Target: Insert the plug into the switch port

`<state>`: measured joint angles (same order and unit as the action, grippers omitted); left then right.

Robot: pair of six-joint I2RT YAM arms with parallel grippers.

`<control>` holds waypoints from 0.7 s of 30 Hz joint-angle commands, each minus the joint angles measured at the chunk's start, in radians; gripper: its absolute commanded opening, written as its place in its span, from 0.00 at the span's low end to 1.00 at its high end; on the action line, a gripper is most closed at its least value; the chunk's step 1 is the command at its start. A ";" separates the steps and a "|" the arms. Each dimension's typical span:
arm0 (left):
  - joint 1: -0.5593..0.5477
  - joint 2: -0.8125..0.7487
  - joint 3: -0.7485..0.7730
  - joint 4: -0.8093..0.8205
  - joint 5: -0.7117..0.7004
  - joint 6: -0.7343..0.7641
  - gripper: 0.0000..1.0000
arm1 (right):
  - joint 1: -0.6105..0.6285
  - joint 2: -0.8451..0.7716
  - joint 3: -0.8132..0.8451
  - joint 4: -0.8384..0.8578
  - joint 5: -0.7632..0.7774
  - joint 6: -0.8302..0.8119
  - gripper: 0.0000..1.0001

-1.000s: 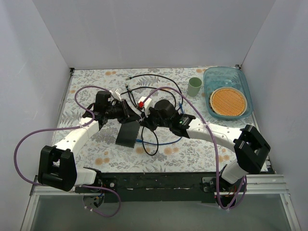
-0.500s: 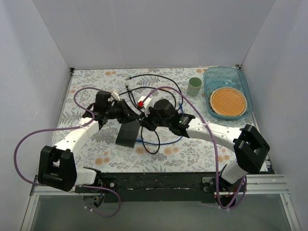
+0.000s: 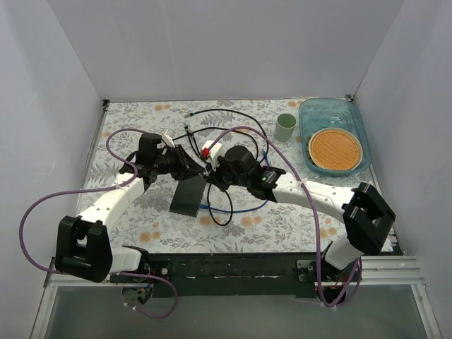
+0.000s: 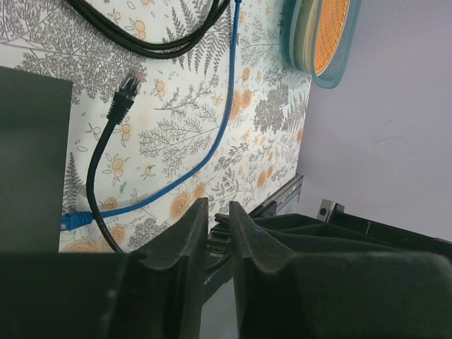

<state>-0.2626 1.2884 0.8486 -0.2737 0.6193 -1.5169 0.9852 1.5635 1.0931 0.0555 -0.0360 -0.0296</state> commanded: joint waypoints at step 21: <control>-0.003 -0.244 0.070 0.243 0.098 0.205 0.70 | -0.327 -0.036 0.425 -0.499 -0.752 -0.231 0.01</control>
<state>-0.2638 1.0676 0.8764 -0.1356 0.5987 -1.3636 0.6754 1.5135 1.4040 -0.2855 -0.4980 -0.1890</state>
